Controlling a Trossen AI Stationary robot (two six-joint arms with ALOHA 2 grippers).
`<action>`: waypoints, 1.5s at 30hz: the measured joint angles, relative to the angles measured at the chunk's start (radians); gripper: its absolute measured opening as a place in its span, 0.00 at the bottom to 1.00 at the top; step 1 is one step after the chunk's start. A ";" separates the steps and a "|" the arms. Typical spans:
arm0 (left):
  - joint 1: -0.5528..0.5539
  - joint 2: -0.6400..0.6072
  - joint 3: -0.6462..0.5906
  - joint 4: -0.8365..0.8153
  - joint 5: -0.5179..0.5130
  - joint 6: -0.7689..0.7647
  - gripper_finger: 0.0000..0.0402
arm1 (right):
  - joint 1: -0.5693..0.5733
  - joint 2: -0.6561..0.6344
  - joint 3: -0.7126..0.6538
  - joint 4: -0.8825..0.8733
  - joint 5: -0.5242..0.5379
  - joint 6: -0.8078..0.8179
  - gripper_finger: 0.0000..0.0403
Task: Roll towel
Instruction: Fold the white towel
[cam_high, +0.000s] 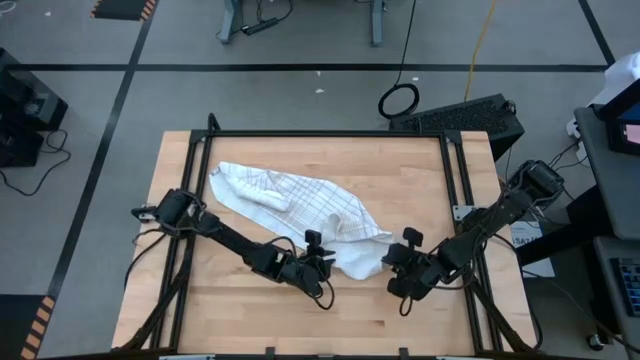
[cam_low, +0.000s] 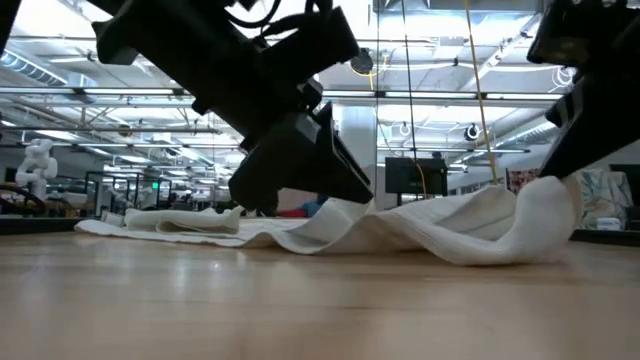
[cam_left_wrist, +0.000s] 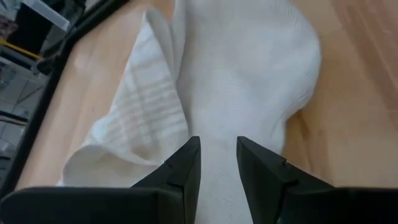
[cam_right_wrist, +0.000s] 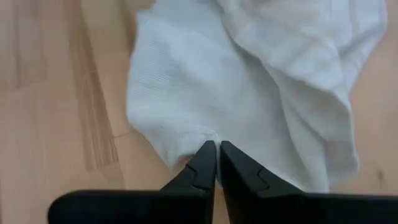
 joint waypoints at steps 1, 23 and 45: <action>0.004 0.000 0.000 -0.005 0.001 -0.008 0.27 | 0.006 0.000 0.000 -0.010 -0.005 0.051 0.04; 0.022 0.000 -0.020 -0.043 0.027 -0.089 0.27 | 0.220 0.204 0.000 0.118 -0.089 0.472 0.30; 0.032 0.000 -0.022 -0.022 0.021 -0.107 0.27 | 0.187 0.295 -0.001 0.488 0.188 0.154 0.02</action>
